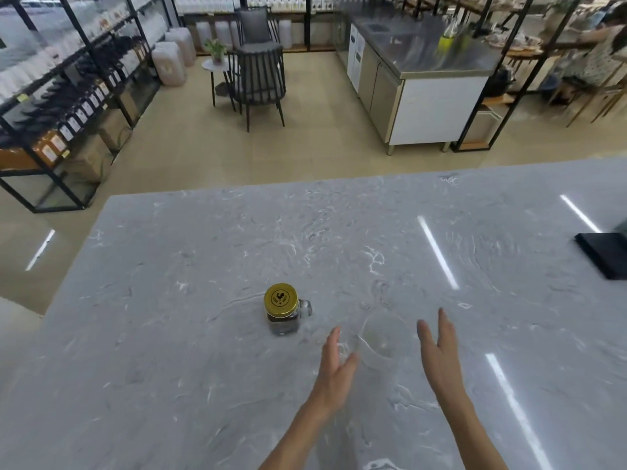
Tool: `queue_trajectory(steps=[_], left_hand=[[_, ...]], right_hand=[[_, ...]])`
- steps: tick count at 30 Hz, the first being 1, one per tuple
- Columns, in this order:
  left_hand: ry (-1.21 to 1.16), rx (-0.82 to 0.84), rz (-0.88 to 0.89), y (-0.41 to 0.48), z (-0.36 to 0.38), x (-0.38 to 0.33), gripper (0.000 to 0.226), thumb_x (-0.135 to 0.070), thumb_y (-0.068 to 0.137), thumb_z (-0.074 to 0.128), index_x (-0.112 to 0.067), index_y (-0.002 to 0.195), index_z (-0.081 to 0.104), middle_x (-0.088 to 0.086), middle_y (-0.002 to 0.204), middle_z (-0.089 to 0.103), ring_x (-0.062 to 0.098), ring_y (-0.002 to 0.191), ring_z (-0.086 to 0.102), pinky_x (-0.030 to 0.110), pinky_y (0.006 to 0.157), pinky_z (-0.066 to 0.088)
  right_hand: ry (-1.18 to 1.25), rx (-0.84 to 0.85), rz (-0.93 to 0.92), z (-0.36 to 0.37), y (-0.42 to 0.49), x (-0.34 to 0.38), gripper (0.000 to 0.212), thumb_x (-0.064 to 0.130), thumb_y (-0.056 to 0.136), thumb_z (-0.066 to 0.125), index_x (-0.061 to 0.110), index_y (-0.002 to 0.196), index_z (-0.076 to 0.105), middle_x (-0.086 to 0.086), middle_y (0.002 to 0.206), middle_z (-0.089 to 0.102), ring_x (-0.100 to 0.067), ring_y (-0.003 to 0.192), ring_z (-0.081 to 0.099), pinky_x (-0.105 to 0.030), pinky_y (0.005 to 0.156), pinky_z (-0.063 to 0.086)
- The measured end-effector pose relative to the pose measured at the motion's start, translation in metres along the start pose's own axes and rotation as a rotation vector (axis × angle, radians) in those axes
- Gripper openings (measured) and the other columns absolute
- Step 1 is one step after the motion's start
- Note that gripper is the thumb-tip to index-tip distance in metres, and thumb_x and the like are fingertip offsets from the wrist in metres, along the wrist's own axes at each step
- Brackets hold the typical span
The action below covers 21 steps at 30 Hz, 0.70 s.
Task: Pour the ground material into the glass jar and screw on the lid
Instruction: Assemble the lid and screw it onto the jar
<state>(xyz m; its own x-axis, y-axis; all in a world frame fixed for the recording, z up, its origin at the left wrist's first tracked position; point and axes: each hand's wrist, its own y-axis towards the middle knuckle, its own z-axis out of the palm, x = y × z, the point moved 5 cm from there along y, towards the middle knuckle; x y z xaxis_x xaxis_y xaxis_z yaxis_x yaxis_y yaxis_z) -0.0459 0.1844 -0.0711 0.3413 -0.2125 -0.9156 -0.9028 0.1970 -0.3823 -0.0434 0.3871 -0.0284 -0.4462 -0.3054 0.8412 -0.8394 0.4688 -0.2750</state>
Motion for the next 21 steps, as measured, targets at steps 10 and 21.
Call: queue_trajectory(steps=[10,21], left_hand=[[-0.015,0.049,0.001,0.053,0.025,-0.033,0.073,-0.027,0.104,0.052,-0.028,0.16,0.006,-0.006,0.168,0.002,0.011,0.153,0.005,0.034,0.122,0.013],[-0.054,0.069,0.023,0.085,-0.003,-0.05,0.079,-0.031,0.103,0.055,-0.039,0.158,-0.001,-0.009,0.168,-0.002,0.016,0.154,0.0,0.045,0.124,0.013]], right_hand=[[0.158,0.34,0.069,0.049,0.03,0.004,0.063,0.055,0.1,0.036,0.029,0.155,0.022,0.009,0.165,0.009,-0.009,0.152,0.004,-0.049,0.123,0.018],[0.093,0.331,0.059,0.076,0.073,0.027,0.065,0.051,0.101,0.035,0.021,0.156,0.019,0.001,0.166,0.005,-0.022,0.153,0.008,-0.053,0.121,0.021]])
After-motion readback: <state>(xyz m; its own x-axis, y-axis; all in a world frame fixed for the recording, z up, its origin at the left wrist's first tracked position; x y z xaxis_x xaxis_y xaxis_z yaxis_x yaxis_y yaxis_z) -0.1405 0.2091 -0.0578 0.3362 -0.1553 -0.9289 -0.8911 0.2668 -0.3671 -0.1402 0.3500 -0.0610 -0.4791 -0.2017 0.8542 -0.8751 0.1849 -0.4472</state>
